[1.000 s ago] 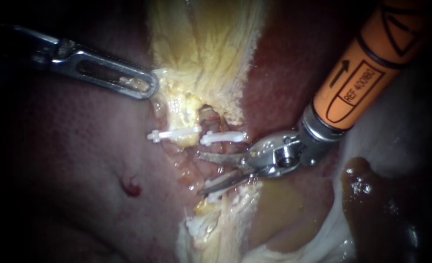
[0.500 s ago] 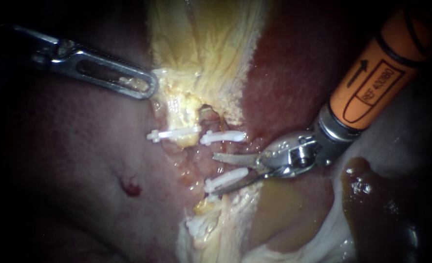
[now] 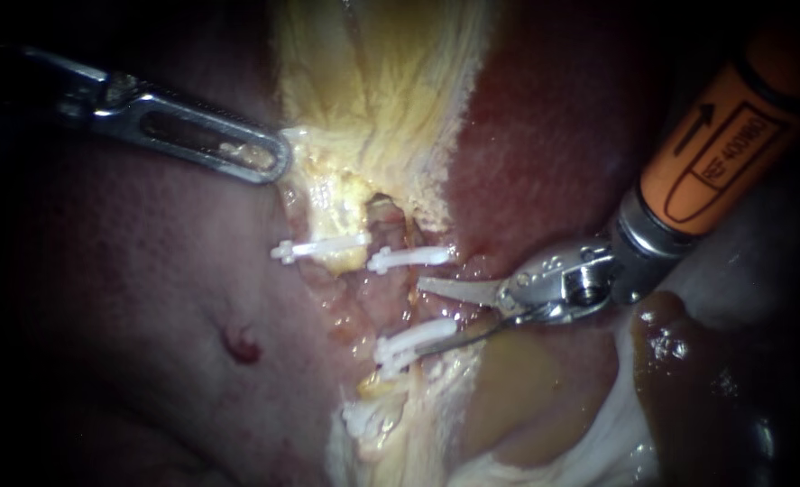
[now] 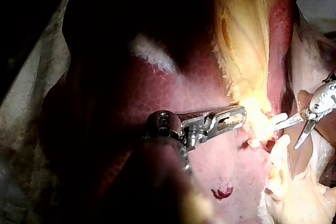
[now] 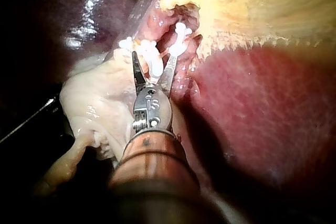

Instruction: Go to the cutting position right tube

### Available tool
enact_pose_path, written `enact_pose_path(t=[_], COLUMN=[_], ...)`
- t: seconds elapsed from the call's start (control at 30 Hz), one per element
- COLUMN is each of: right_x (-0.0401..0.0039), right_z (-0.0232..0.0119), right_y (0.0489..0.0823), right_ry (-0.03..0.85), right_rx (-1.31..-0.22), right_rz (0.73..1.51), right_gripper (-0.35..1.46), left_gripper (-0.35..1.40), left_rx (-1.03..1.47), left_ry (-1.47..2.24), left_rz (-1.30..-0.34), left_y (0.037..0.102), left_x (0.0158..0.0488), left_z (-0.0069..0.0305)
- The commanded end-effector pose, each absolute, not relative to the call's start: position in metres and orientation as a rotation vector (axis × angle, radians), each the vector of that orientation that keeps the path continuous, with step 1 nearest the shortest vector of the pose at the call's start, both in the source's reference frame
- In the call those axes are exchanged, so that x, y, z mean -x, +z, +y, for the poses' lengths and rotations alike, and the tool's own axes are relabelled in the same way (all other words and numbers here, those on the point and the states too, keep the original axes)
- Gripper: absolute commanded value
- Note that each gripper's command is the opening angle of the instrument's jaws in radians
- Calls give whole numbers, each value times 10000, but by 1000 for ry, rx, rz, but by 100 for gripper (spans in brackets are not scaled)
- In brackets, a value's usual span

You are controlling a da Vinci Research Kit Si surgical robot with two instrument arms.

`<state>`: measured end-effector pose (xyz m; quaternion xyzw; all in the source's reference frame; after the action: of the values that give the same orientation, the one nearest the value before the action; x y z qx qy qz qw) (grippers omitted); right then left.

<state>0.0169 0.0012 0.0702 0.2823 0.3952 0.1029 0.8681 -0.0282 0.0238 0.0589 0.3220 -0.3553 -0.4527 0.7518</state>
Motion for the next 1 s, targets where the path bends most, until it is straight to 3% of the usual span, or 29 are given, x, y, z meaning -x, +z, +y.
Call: enact_pose_path(t=[0.03, 0.73, 1.0], right_x=[-168, -182, -191], right_z=[13, 13, 15], right_y=[702, 726, 729], right_ry=[216, 259, 262], right_rx=[-588, -615, -655], right_rz=[827, 809, 861], right_gripper=[144, 144, 144], left_gripper=[-35, -35, -35], left_rx=[-704, -703, -703], left_ry=[-988, -989, -989], left_rz=[-776, -776, -776], left_y=[589, 588, 588], left_x=[282, 283, 283], left_z=[238, 238, 237])
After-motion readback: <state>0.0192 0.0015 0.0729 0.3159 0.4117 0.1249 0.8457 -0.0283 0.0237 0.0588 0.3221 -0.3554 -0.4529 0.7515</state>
